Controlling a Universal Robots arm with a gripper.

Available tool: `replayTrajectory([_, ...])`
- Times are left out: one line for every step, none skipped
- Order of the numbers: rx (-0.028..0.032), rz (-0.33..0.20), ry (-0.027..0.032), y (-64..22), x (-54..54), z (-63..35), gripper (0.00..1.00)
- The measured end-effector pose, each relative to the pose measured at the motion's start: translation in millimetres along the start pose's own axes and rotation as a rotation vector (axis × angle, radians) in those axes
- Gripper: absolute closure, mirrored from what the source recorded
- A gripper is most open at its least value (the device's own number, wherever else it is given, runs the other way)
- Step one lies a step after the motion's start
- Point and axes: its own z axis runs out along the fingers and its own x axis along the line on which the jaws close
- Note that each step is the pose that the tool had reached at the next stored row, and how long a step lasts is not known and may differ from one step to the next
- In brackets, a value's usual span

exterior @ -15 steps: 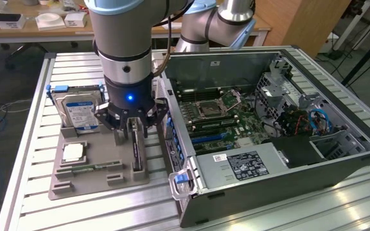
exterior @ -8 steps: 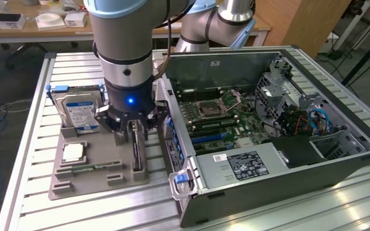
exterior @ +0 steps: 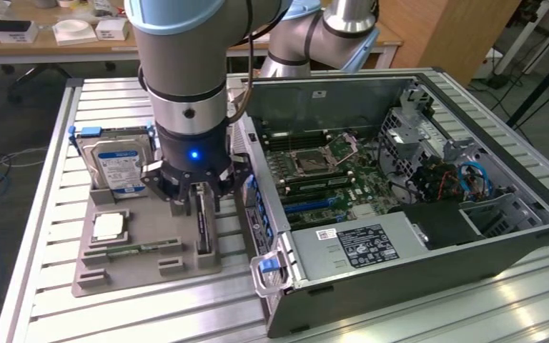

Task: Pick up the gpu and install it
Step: 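Pick up the gpu and move the gpu toward the slot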

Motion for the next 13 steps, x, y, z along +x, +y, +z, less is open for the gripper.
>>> replayTrajectory([-0.0001,0.000,-0.0001,-0.3,0.0,0.8,0.53])
replayTrajectory([-0.0001,0.000,-0.0001,-0.5,0.0,1.7,0.53])
replayTrajectory([-0.0002,0.000,-0.0001,-0.7,0.0,2.6,0.53])
replayTrajectory([-0.0001,0.000,-0.0001,-0.8,0.1,3.6,0.53])
replayTrajectory([-0.0001,0.000,0.0000,-0.9,0.1,4.7,0.53])
replayTrajectory([-0.0001,0.000,-0.0001,-1.0,0.0,6.1,0.53])
replayTrajectory([-0.0001,0.000,-0.0001,-1.0,0.1,7.5,0.53])
replayTrajectory([-0.0002,0.000,-0.0001,-1.1,0.1,9.1,0.53])
replayTrajectory([0.0000,0.000,0.0000,-1.2,0.2,10.7,0.53])
replayTrajectory([0.0000,0.000,0.0000,-1.3,0.2,12.5,0.53])
replayTrajectory([-0.0001,0.000,0.0000,-1.3,0.3,14.2,0.53])
replayTrajectory([0.0000,0.000,-0.0001,-1.4,0.3,15.9,0.53])
replayTrajectory([-0.0001,0.000,-0.0001,-1.5,0.3,17.6,0.53])
